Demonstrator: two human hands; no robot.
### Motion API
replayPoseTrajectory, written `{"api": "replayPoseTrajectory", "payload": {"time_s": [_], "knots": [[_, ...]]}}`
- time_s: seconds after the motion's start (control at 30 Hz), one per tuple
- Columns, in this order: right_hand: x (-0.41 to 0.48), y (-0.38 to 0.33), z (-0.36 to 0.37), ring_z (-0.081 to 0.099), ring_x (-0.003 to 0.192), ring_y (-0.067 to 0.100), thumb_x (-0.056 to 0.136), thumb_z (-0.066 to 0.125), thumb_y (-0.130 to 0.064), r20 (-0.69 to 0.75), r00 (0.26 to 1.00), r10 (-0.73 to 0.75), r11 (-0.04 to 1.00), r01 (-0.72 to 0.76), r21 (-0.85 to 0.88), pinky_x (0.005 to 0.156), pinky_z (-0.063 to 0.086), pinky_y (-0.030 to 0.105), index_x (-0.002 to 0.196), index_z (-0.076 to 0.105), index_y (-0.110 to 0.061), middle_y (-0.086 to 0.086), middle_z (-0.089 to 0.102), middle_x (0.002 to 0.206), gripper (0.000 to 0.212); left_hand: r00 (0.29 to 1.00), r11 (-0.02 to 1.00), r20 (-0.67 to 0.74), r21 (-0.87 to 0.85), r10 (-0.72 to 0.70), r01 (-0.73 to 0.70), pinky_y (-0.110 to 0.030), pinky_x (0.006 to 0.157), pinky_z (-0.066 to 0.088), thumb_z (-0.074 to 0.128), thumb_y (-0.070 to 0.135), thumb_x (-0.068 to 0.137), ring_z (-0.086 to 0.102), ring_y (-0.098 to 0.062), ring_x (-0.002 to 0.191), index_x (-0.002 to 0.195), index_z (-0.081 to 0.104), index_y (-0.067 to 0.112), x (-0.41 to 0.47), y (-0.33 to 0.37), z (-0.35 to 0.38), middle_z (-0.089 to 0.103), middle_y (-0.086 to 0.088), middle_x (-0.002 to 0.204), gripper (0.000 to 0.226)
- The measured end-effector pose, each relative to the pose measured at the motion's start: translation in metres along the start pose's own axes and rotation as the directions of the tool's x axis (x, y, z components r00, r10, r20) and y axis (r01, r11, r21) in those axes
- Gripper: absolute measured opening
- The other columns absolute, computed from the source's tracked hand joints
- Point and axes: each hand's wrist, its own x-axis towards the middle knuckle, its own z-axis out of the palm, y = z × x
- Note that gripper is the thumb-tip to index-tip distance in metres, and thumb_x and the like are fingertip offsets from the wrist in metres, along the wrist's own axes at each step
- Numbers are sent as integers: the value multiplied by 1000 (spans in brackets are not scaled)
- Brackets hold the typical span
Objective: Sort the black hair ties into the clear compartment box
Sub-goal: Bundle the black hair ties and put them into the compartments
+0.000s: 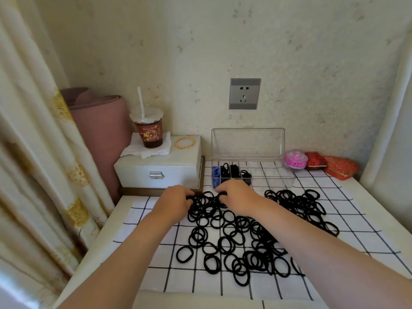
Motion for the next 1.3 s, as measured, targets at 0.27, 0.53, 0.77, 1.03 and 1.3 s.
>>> {"api": "replayPoseTrajectory", "payload": {"time_s": [0.27,0.53,0.77,1.03,1.3], "knots": [[4,-7,3,52,84,16,90,60,-11,59,997,42,975,-28,-219,82,51,34,89,70,-2,11,62,92,14,996,994,76,94,46,-53,-29,89,51,62,24,94,62,-16,103,118,71,25,1,-2,5,69,2,116,25],[-15,-3,-25,65,90,14,91,64,-17,12,999,40,995,-39,-87,82,53,27,94,74,-24,-6,70,95,13,991,999,119,0,54,-54,-27,77,48,61,28,95,61,-17,90,104,70,16,-3,-1,1,68,0,101,18],[-20,-13,-35,65,84,7,89,60,-5,1,1000,-9,993,9,118,72,50,13,102,78,-24,-7,73,99,29,997,955,74,-297,25,-2,-24,68,48,61,23,94,65,-17,86,99,67,22,-7,1,-17,69,2,90,9],[-7,-38,-11,65,105,20,87,69,-26,196,980,46,994,-25,-104,90,52,30,113,73,-12,6,70,114,29,974,974,228,-219,-14,66,-29,78,50,68,35,89,63,-16,79,84,67,22,-13,-15,-24,69,0,82,14],[-8,-40,-1,68,97,28,85,64,-21,214,968,134,972,-86,-220,88,58,39,104,74,-2,15,72,105,28,974,973,220,-204,-62,108,-26,60,36,67,39,89,44,-15,60,65,57,16,-17,-11,-26,48,0,63,34]]}}
